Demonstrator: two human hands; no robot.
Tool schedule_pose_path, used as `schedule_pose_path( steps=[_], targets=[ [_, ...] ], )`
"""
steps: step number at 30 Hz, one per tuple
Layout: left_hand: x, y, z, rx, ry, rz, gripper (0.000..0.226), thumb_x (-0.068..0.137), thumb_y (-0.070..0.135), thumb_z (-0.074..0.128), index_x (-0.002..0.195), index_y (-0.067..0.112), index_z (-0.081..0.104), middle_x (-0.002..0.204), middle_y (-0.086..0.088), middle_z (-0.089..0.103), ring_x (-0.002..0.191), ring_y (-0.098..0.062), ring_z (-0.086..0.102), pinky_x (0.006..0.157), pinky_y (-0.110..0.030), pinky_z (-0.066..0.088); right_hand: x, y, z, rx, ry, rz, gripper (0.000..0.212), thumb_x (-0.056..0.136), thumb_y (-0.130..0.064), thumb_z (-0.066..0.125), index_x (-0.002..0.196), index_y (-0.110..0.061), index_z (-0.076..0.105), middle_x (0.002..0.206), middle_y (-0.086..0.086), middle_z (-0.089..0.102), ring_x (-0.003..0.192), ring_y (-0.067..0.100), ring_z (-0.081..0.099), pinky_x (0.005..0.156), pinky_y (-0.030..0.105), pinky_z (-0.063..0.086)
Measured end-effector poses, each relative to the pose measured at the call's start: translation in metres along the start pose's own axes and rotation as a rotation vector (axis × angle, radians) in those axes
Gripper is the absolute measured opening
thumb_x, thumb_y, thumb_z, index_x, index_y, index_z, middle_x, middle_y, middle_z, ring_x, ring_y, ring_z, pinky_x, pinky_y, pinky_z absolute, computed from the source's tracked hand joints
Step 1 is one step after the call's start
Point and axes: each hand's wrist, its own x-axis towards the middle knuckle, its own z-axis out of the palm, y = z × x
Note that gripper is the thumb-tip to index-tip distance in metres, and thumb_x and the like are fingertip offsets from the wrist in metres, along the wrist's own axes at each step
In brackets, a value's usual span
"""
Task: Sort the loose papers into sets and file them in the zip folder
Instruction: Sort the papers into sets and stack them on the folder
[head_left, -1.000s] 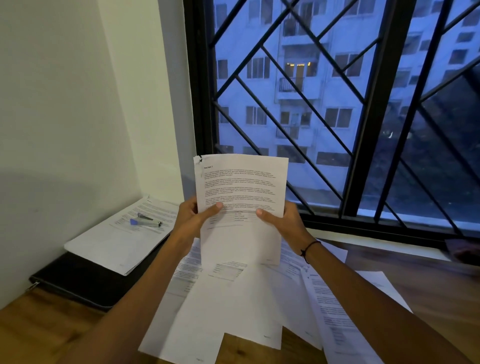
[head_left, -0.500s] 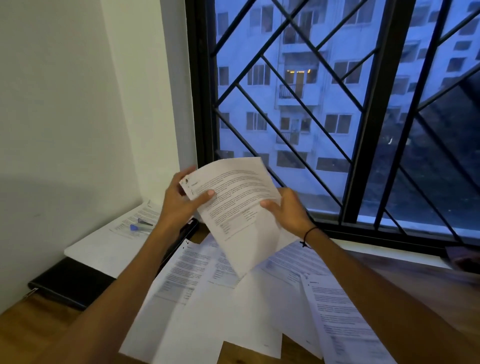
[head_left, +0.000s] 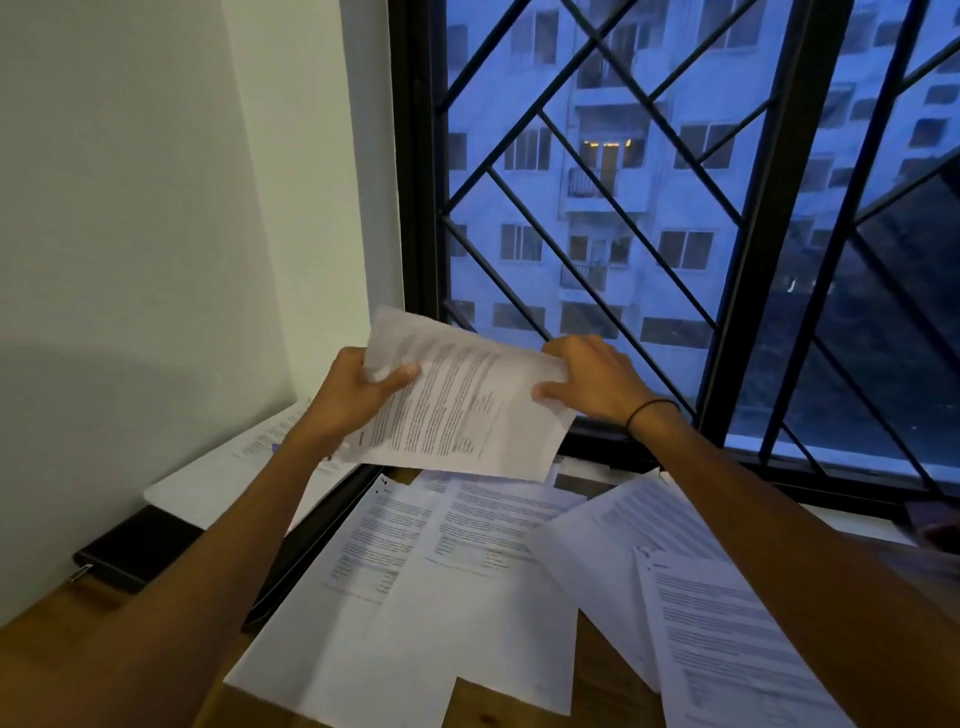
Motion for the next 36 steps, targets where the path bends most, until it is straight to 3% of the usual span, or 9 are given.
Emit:
schedule_pose_path(
  steps=[3, 5, 13, 18, 23, 26, 29, 31, 36],
  targets=[
    [-0.009, -0.024, -0.009, -0.158, 0.077, -0.100, 0.035, 0.090, 0.042, 0.074, 0.118, 0.020, 0.072, 0.101, 0.003, 0.079, 0.090, -0.017, 0.077, 0.085, -0.046, 0.062, -0.011, 0.029, 0.008, 0.437, 0.029, 0.079, 0.029, 0.076, -0.033, 0.088, 0.094, -0.018, 0.071, 0.095, 0.008, 0.074, 0.088, 0.025, 0.071, 0.079, 0.044, 0.057],
    [-0.014, -0.034, -0.009, -0.238, 0.133, -0.135, 0.035, 0.091, 0.039, 0.074, 0.121, 0.022, 0.070, 0.103, 0.003, 0.079, 0.093, -0.016, 0.076, 0.088, -0.047, 0.060, -0.019, 0.039, 0.016, 0.745, 0.038, 0.112, 0.021, 0.076, -0.011, 0.088, 0.090, -0.005, 0.074, 0.086, 0.013, 0.077, 0.085, 0.026, 0.075, 0.081, 0.039, 0.059],
    [-0.018, -0.040, 0.009, -0.328, 0.169, -0.199, 0.048, 0.087, 0.041, 0.076, 0.128, 0.017, 0.068, 0.110, 0.001, 0.078, 0.100, -0.019, 0.074, 0.089, -0.047, 0.059, -0.028, 0.023, 0.045, 1.208, -0.071, 0.037, 0.048, 0.085, -0.014, 0.077, 0.129, -0.004, 0.064, 0.127, 0.010, 0.071, 0.118, 0.027, 0.068, 0.097, 0.041, 0.056],
    [-0.024, -0.045, 0.026, -0.384, 0.188, -0.230, 0.042, 0.090, 0.035, 0.075, 0.128, 0.020, 0.066, 0.104, 0.010, 0.074, 0.094, -0.007, 0.071, 0.074, -0.028, 0.056, -0.029, 0.018, 0.068, 1.242, 0.072, 0.139, 0.037, 0.089, -0.009, 0.074, 0.125, -0.002, 0.066, 0.121, 0.011, 0.073, 0.110, 0.029, 0.071, 0.092, 0.044, 0.060],
    [-0.055, -0.077, 0.054, -0.429, 0.079, -0.340, 0.049, 0.090, 0.030, 0.076, 0.136, 0.018, 0.062, 0.111, 0.015, 0.072, 0.104, -0.001, 0.068, 0.102, -0.034, 0.053, -0.053, 0.023, 0.126, 1.186, 0.084, 0.296, 0.029, 0.085, -0.007, 0.079, 0.112, -0.011, 0.070, 0.113, 0.008, 0.075, 0.110, 0.031, 0.070, 0.090, 0.041, 0.060],
    [-0.066, -0.085, 0.062, -0.458, 0.052, -0.343, 0.050, 0.092, 0.027, 0.074, 0.139, 0.019, 0.059, 0.113, 0.017, 0.072, 0.102, 0.005, 0.069, 0.100, -0.029, 0.054, -0.058, 0.023, 0.144, 1.190, 0.097, 0.372, 0.038, 0.084, -0.008, 0.080, 0.120, -0.005, 0.066, 0.119, 0.014, 0.071, 0.113, 0.032, 0.067, 0.096, 0.047, 0.056],
    [-0.059, -0.080, 0.056, -0.436, 0.070, -0.326, 0.046, 0.093, 0.031, 0.072, 0.135, 0.020, 0.062, 0.107, 0.019, 0.074, 0.098, 0.008, 0.069, 0.091, -0.023, 0.055, -0.054, 0.023, 0.134, 1.182, 0.125, 0.339, 0.035, 0.088, -0.009, 0.077, 0.120, -0.007, 0.065, 0.116, 0.009, 0.072, 0.108, 0.025, 0.069, 0.086, 0.036, 0.059],
    [-0.050, -0.075, 0.045, -0.421, 0.098, -0.316, 0.040, 0.093, 0.039, 0.071, 0.129, 0.023, 0.066, 0.109, 0.013, 0.077, 0.103, -0.001, 0.071, 0.096, -0.032, 0.056, -0.049, 0.024, 0.123, 1.171, 0.116, 0.285, 0.033, 0.089, -0.010, 0.076, 0.120, -0.011, 0.065, 0.114, 0.003, 0.072, 0.106, 0.021, 0.069, 0.082, 0.030, 0.059],
    [-0.031, -0.068, 0.013, -0.355, 0.106, -0.244, 0.039, 0.103, 0.048, 0.051, 0.128, 0.023, 0.067, 0.127, 0.004, 0.071, 0.123, -0.019, 0.064, 0.112, -0.048, 0.046, -0.042, 0.032, 0.111, 1.124, 0.015, 0.263, 0.037, 0.087, -0.013, 0.077, 0.123, -0.012, 0.065, 0.120, 0.008, 0.072, 0.112, 0.026, 0.068, 0.096, 0.045, 0.056]
  ],
)
